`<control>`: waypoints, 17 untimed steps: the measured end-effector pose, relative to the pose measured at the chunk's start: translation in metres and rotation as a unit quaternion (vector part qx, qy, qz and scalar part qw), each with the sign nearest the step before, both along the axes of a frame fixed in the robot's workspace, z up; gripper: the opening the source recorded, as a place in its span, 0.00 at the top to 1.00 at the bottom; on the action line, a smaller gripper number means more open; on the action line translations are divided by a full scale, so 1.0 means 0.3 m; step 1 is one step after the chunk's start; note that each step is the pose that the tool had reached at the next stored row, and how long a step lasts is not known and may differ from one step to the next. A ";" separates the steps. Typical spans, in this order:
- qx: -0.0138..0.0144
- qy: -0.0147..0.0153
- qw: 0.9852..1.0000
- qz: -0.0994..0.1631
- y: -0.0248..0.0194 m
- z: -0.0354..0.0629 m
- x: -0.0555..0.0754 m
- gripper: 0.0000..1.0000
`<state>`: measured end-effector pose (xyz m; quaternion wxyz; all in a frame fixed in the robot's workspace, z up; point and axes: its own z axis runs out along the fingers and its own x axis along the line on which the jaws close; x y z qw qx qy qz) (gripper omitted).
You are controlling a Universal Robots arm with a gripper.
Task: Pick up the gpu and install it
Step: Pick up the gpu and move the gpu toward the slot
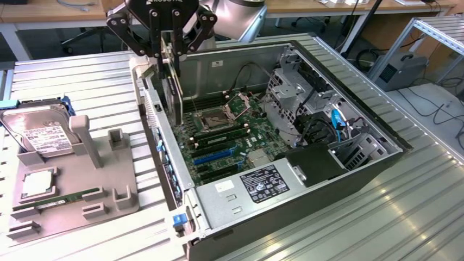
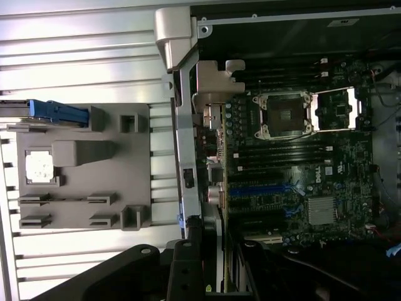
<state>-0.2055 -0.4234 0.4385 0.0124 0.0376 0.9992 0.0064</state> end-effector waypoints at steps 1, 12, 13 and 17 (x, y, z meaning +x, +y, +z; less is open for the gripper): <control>0.000 0.000 1.000 0.000 0.000 -0.001 0.004 0.73; -0.001 0.000 1.000 0.000 0.000 -0.008 0.045 0.73; -0.001 0.000 1.000 0.000 0.000 -0.008 0.048 0.73; -0.002 0.000 1.000 0.000 0.000 -0.010 0.064 0.73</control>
